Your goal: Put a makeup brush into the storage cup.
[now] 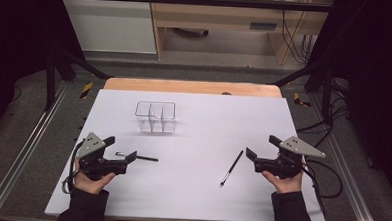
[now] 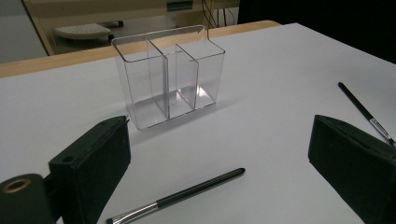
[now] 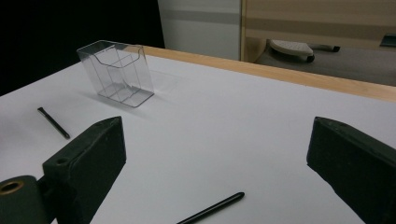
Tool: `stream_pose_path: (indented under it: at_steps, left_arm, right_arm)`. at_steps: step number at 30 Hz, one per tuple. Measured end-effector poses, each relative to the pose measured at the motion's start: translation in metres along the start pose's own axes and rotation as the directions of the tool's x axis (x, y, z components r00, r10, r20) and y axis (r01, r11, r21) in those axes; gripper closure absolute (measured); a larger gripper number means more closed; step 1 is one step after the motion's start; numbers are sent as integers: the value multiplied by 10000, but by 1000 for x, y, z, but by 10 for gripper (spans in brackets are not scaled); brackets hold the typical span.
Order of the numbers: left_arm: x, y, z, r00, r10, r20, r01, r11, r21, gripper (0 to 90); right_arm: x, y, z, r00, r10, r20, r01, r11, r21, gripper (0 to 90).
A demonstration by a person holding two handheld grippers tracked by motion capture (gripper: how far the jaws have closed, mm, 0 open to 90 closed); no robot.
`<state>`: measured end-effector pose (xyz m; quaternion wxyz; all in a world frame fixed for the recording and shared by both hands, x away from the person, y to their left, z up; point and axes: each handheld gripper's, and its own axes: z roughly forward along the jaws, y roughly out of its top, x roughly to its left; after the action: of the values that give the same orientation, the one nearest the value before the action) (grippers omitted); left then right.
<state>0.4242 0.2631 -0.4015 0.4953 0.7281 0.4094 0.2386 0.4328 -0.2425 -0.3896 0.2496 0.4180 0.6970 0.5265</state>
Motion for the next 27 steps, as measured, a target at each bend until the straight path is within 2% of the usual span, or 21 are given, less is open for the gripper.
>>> stream_pose_path:
  at_steps: [9,16,27]
  left_arm:
    - [3,-3,-4,9998,-132,-153,133,9999,27,51]
    - [2,-5,-3,9997,-83,-208,86,9999,135,51]
    - [0,-6,0,9998,46,-200,-40,9996,294,51]
  right_arm:
    - [0,1,-3,9994,86,323,-86,10000,-7,54]
    - [2,1,-1,9987,199,462,-206,9997,143,59]
    - [14,-3,11,9984,106,549,-151,9966,812,61]
